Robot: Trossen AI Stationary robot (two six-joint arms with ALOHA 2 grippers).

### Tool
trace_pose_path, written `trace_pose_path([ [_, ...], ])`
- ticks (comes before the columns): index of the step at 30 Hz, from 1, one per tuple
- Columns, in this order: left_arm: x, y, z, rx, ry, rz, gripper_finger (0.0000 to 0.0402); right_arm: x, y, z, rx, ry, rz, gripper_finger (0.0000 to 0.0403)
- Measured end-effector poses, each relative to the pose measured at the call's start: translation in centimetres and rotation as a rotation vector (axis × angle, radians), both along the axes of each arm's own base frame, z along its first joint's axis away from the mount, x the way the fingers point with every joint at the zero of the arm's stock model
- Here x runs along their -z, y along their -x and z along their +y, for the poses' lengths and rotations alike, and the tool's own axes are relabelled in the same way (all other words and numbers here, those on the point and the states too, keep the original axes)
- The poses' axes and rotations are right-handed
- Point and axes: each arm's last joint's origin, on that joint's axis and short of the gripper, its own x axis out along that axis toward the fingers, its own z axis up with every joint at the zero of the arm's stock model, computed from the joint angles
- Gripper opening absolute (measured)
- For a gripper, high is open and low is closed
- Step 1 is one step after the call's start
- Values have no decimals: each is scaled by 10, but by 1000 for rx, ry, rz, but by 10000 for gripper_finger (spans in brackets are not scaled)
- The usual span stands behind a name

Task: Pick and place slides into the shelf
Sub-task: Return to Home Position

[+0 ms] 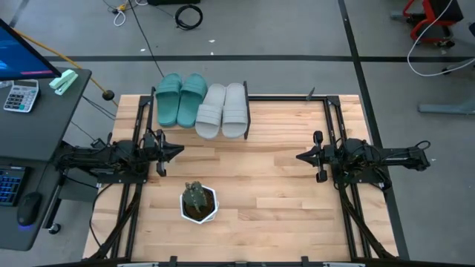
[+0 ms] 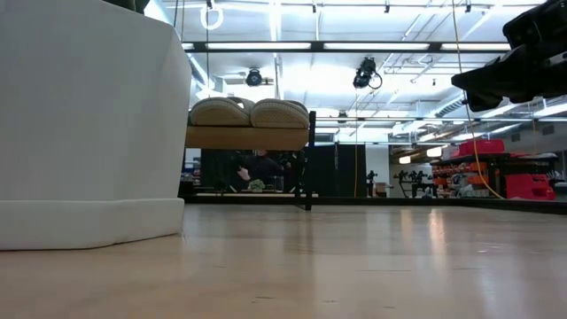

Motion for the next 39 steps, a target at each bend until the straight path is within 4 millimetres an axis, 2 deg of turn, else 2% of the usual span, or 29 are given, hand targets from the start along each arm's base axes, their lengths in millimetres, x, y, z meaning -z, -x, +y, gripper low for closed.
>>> trace_pose_path([
  [7, 0, 0, 0, 0, 0, 0, 40, 0, 0, 0, 0, 0, 0, 14],
  [19, 0, 0, 0, 0, 0, 0, 25, 0, 0, 0, 0, 0, 0, 14],
  [31, 0, 0, 0, 0, 0, 0, 40, 0, 0, 0, 0, 0, 1, 14],
  [39, 0, 0, 0, 0, 0, 0, 33, 0, 0, 0, 0, 0, 1, 14],
])
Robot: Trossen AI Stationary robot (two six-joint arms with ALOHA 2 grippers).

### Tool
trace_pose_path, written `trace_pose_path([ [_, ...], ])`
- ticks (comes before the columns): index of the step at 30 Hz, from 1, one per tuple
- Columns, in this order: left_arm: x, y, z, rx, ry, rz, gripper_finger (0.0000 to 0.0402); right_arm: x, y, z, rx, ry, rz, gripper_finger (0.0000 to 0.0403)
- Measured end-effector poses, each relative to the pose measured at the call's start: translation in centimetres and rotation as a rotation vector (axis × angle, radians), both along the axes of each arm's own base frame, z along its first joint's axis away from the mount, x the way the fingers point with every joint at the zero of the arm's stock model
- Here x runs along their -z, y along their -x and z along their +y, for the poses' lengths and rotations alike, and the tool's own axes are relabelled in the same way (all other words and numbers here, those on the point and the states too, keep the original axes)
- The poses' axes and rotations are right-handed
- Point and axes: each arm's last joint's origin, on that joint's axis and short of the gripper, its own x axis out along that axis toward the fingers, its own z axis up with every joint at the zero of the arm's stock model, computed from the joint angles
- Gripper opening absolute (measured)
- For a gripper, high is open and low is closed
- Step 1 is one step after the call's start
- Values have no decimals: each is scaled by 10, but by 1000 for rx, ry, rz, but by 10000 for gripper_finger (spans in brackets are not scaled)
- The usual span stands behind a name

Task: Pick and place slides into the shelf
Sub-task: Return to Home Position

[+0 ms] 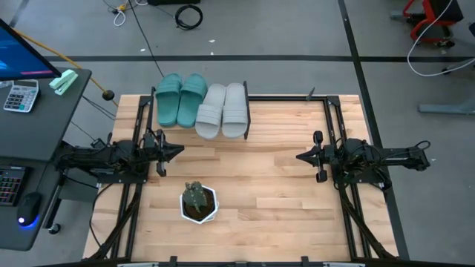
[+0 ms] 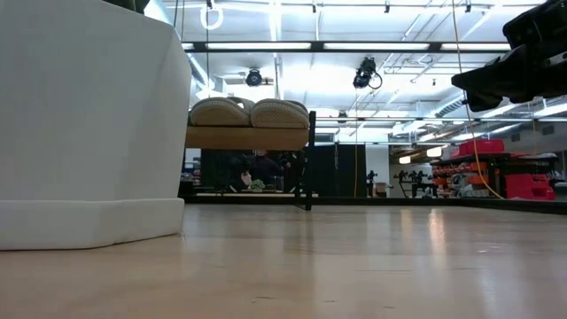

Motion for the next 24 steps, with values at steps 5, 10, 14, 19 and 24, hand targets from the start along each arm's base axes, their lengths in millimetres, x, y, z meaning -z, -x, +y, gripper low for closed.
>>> trace_pose_path([
  [5, 0, 0, 0, 0, 0, 0, 28, 0, 0, 0, 0, 0, 1, 14],
  [10, 0, 0, 0, 0, 0, 1, 35, 0, 0, 0, 0, 0, 1, 14],
  [14, 0, 0, 0, 0, 0, 1, 40, 0, 0, 0, 0, 0, 1, 14],
  [19, 0, 0, 0, 0, 0, 0, 34, 0, 0, 0, 0, 0, 1, 14],
  [24, 0, 0, 0, 0, 0, 0, 26, 0, 0, 0, 0, 0, 1, 14],
])
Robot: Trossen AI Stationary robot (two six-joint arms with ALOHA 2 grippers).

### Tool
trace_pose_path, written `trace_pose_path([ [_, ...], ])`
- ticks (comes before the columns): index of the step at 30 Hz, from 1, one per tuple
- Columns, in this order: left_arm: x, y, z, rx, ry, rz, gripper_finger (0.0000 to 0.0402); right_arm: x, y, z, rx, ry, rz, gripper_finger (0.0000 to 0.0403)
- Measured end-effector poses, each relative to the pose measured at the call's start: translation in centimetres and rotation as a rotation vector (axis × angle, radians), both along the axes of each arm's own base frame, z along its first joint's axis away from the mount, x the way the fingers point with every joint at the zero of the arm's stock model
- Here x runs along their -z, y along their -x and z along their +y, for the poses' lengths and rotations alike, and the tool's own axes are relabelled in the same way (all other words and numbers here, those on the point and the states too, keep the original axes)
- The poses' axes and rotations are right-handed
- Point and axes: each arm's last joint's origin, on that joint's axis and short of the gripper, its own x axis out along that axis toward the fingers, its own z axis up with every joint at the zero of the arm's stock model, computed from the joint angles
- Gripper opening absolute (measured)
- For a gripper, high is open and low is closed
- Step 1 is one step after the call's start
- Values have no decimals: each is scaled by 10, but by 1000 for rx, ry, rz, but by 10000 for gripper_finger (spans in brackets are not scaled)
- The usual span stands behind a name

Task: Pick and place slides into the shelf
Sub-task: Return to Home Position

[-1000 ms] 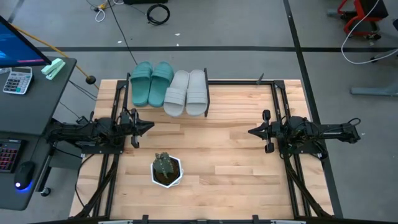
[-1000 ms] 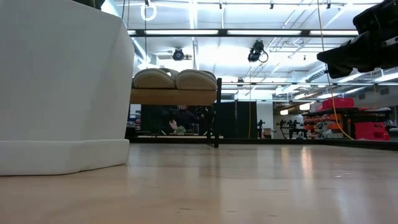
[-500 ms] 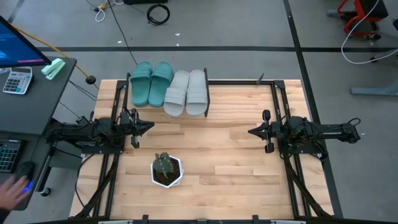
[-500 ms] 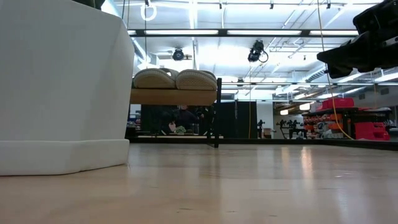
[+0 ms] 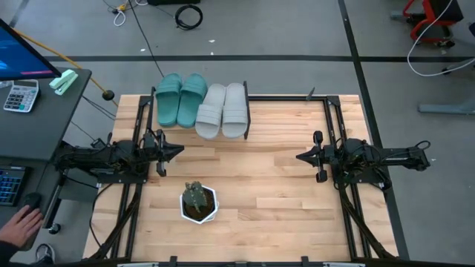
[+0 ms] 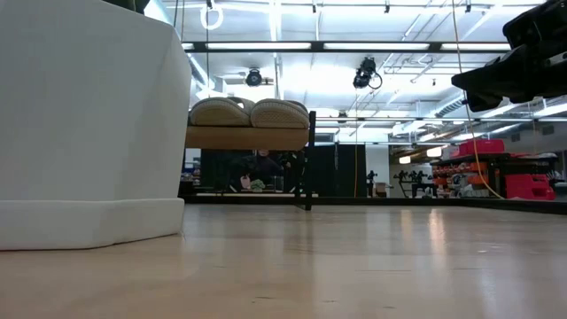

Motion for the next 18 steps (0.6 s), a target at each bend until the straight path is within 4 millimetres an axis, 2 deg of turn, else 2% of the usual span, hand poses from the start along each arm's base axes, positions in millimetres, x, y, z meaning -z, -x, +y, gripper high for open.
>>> trace_pose_path([
  [18, 0, 0, 0, 0, 0, 0, 41, 0, 0, 0, 0, 0, 0, 14],
])
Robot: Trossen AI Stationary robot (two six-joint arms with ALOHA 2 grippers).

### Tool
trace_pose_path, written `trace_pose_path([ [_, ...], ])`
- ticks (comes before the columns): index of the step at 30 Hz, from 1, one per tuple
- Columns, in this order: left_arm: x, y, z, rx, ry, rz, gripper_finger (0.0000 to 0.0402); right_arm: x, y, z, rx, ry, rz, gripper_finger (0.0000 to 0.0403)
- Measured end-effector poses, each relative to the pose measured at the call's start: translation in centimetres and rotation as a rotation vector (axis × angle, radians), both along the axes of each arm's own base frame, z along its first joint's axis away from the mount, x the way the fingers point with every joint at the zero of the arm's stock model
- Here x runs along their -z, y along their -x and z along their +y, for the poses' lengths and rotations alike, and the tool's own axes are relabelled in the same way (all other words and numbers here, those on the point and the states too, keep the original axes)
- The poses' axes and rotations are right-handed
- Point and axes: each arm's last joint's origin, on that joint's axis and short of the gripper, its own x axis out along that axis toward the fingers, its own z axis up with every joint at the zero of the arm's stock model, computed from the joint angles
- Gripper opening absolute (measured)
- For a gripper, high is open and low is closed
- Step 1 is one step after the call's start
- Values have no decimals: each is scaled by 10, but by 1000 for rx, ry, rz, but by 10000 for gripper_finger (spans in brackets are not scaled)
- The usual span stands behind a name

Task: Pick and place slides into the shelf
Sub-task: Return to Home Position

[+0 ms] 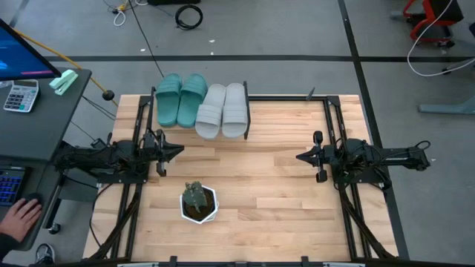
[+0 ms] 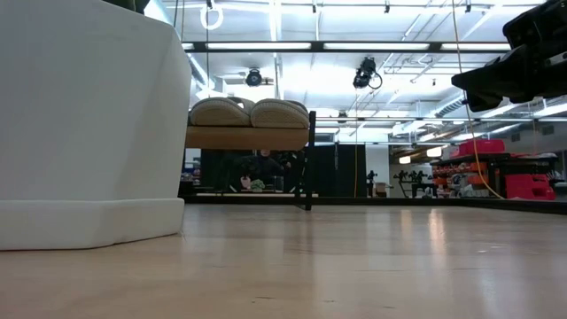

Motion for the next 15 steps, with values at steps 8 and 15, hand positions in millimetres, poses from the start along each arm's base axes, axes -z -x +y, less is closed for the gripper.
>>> trace_pose_path([
  [8, 0, 0, 0, 0, 0, -1, 31, 0, 0, 0, 0, 0, 0, 14],
  [15, 0, 0, 0, 0, 0, 0, 25, 0, 0, 0, 0, 0, 0, 14],
])
